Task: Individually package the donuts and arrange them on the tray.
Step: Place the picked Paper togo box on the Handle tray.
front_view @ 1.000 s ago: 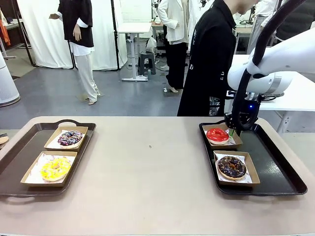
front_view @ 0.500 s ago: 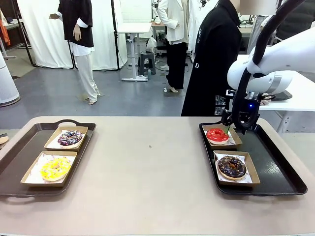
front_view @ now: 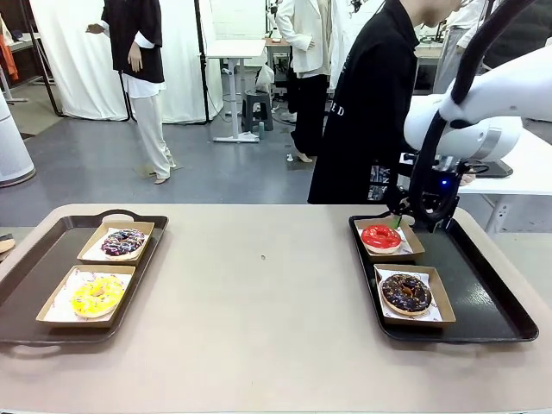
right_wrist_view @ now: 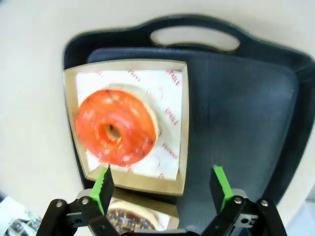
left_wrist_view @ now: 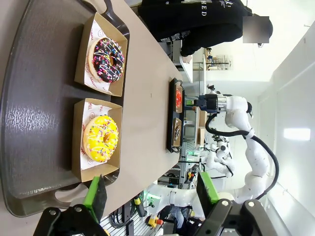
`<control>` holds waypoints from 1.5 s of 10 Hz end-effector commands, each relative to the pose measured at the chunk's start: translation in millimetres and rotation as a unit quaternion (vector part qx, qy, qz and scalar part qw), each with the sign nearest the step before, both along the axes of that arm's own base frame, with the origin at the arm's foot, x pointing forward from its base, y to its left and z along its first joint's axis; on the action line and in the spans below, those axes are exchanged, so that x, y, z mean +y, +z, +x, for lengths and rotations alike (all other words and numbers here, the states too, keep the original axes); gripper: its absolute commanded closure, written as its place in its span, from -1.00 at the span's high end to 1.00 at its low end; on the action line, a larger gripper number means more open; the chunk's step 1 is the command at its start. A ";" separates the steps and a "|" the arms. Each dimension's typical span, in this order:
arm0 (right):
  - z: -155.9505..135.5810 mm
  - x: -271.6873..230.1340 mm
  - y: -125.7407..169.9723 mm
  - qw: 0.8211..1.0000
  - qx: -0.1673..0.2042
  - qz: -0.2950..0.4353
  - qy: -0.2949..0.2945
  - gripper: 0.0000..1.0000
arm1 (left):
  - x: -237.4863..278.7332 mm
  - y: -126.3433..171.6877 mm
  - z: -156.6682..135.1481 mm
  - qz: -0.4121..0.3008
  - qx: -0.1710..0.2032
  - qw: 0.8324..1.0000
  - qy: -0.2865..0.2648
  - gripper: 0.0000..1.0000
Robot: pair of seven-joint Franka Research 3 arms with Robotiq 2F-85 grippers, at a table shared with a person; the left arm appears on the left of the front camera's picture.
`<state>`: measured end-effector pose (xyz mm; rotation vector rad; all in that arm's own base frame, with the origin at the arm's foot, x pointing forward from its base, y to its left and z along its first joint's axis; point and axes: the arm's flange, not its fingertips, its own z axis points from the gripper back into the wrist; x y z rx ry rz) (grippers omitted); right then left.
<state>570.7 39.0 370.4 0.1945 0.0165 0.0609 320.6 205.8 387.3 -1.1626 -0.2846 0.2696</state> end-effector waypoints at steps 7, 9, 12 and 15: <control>-156.0 -197.6 40.7 0.927 -0.103 0.358 0.036 1.00 | 0.4 0.7 -2.0 -0.004 -0.002 1.000 0.000 0.92; -148.6 -228.0 29.5 0.896 -0.112 0.428 0.050 1.00 | 0.4 0.7 -2.0 -0.004 -0.002 1.000 0.000 0.92; -135.9 -258.8 18.8 0.872 -0.089 0.478 0.057 1.00 | 0.4 0.7 -2.0 -0.004 -0.002 1.000 0.000 0.92; -136.4 -278.2 7.8 0.846 -0.096 0.524 0.012 1.00 | 0.4 0.7 -2.0 -0.004 -0.002 1.000 0.000 0.92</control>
